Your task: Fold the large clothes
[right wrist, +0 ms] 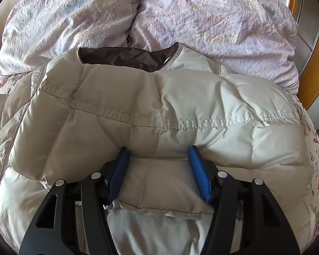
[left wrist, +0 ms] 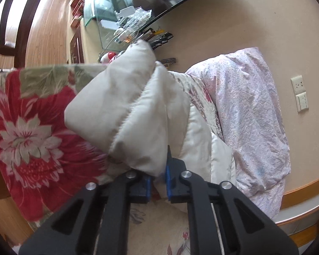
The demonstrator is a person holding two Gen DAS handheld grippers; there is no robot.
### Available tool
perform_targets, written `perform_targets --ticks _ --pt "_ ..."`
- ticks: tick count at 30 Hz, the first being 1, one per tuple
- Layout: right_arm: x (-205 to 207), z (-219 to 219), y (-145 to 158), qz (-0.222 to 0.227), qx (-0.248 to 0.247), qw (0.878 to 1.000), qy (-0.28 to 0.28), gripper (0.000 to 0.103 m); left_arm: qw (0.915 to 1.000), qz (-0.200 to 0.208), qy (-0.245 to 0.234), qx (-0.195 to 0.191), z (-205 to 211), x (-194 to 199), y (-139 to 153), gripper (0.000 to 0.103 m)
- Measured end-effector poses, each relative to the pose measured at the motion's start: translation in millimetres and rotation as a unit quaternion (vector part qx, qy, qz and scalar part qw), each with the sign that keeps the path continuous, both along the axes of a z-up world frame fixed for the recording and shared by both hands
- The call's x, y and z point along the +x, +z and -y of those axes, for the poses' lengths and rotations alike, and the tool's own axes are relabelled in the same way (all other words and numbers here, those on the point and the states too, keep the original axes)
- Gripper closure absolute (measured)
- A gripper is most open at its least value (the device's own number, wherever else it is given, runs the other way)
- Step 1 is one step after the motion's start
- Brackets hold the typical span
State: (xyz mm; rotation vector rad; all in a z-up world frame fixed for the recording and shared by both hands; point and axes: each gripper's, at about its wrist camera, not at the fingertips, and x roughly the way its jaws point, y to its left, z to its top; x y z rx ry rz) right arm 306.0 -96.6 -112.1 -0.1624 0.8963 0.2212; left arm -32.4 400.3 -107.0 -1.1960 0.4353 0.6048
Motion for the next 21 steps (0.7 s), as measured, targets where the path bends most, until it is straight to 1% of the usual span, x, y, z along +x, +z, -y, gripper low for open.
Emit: perform_targets --ticks 2,5,7,10,12,15,18,21 --pt "-1 0 0 0.003 0.001 1.0 0.0 0.042 0.9986 -0.008 -0.016 0.05 6 13 28 0.095" --pt "-1 0 0 0.004 0.004 1.0 -0.001 0.042 0.9906 -0.004 -0.057 0.124 26 39 77 0.096" --pt "-1 0 0 0.005 0.006 1.0 -0.003 0.042 0.9812 0.008 -0.096 0.167 48 61 109 0.096" --pt "-1 1 0 0.006 0.01 1.0 -0.003 0.041 0.9594 0.026 -0.168 0.225 98 98 149 0.096" --pt "0 2 0 0.005 0.015 1.0 -0.002 0.041 0.9431 0.04 -0.218 0.248 134 122 166 0.096" --pt "0 3 0 0.004 0.022 1.0 -0.001 0.041 0.9216 0.063 -0.279 0.263 183 154 180 0.096" --pt "0 5 1 0.004 0.027 1.0 0.0 0.041 0.9012 0.075 -0.33 0.271 226 180 185 0.096" --pt "0 6 1 0.002 0.033 0.999 0.0 0.04 0.8824 0.079 -0.374 0.274 266 201 183 0.096"
